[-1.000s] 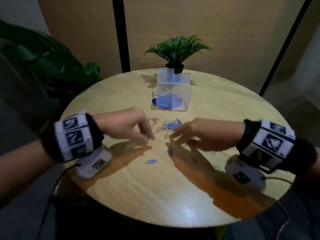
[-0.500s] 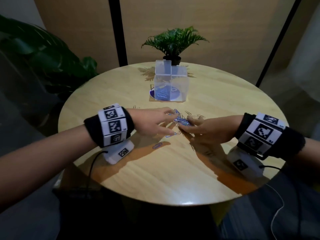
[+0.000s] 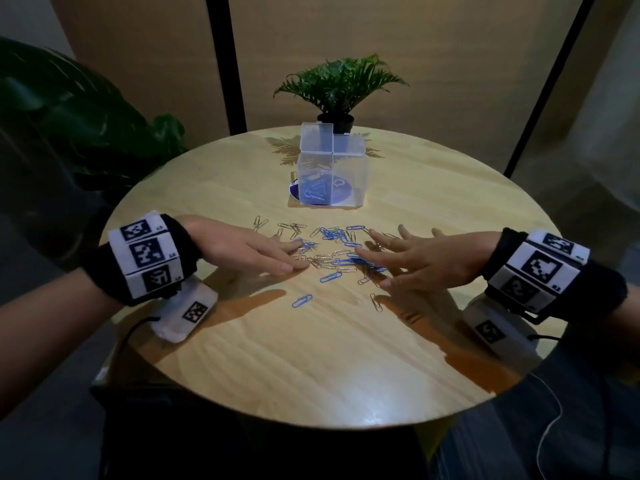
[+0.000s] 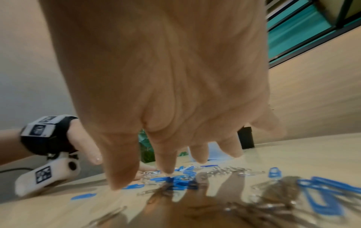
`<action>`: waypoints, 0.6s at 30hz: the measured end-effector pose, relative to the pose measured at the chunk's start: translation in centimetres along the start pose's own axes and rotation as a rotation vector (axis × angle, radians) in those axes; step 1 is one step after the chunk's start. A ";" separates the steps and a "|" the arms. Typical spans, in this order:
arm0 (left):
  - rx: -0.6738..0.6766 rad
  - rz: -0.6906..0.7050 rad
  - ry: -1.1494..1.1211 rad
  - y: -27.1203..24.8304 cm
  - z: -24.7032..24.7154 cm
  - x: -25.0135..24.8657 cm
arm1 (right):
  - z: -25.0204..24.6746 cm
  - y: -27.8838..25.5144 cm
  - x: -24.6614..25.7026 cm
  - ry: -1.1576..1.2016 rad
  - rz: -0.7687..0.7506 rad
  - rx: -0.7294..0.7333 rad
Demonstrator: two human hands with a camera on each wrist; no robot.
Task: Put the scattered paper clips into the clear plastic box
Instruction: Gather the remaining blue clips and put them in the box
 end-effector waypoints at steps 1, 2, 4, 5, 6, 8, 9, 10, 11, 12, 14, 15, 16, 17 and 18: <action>-0.016 -0.001 0.000 0.0 -0.2 -0.2 | -0.1 0.1 0.4 -0.030 -0.007 0.010; -0.040 -0.003 -0.005 0.0 -0.3 -0.4 | -0.2 0.1 0.9 -0.050 -0.022 0.023; -0.075 -0.014 0.014 0.3 -0.5 -1.0 | -0.5 0.3 1.7 -0.060 -0.045 0.020; -0.067 -0.035 0.042 0.4 -0.5 -1.3 | -0.7 0.4 1.9 -0.066 -0.043 0.009; -0.045 -0.066 0.075 0.4 -0.3 -1.6 | -1.0 0.4 2.2 -0.080 -0.035 0.005; 0.010 -0.118 0.132 0.5 0.2 -2.2 | -1.2 0.5 2.6 -0.125 -0.028 0.020; 0.026 -0.125 0.156 0.5 0.4 -2.4 | -1.2 0.4 2.7 -0.138 -0.030 0.031; 0.033 -0.131 0.176 0.4 0.5 -2.6 | -1.1 0.3 2.7 -0.135 -0.040 0.037; 0.027 -0.150 0.192 0.3 0.6 -2.6 | -1.1 0.1 2.6 -0.117 -0.054 0.036; 0.010 -0.179 0.204 0.2 0.5 -2.5 | -1.0 -0.1 2.4 -0.094 -0.067 0.027; -0.029 -0.222 0.219 0.0 0.1 -2.2 | -0.7 -0.4 1.9 -0.075 -0.078 0.018; -0.040 -0.228 0.232 -0.1 0.0 -2.1 | -0.6 -0.6 1.7 -0.082 -0.077 0.028; -0.044 -0.220 0.249 -0.1 0.0 -2.0 | -0.3 -0.7 1.6 -0.093 -0.074 0.044; -0.035 -0.199 0.263 -0.2 0.1 -2.1 | 0.0 -0.8 1.5 -0.104 -0.070 0.060; -0.013 -0.175 0.283 -0.2 0.4 -2.3 | 0.2 -0.9 1.4 -0.115 -0.063 0.073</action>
Point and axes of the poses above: each hand's wrist, its own y-axis towards the middle knuckle, its own z-axis out of the palm, x = y × z, the point moved 2 cm from there along y, towards the middle knuckle, and after that the axes turned 11 degrees about -y, right-handed, at the moved point
